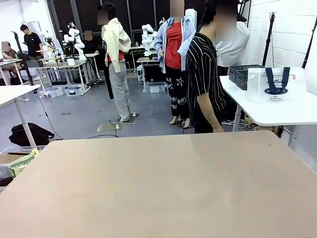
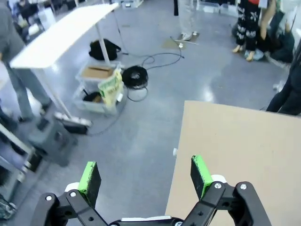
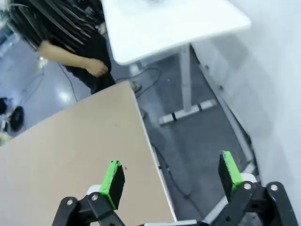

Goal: Transfer purchased items from the store into the shopping bag.
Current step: Open the Reusable shopping bag in the center of the table.

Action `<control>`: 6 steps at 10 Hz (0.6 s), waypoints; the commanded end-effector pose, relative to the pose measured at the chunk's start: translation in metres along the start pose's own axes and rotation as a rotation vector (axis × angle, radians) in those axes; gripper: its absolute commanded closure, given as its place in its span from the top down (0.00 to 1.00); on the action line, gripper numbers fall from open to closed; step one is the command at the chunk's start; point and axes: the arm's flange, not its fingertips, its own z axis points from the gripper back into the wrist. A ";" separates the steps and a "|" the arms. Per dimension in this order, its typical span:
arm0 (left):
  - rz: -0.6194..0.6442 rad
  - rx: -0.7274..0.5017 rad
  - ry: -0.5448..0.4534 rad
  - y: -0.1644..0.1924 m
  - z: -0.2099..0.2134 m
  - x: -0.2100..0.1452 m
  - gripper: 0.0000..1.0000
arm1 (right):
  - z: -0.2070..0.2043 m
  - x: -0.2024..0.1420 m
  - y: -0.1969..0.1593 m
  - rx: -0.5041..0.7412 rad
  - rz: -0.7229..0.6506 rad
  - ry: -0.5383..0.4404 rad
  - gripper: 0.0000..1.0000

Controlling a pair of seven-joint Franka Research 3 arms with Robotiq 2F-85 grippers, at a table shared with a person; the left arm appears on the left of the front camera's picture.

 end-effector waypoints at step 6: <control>0.144 -0.107 0.043 0.068 -0.041 -0.044 1.00 | -0.030 -0.030 -0.028 0.010 -0.137 0.078 1.00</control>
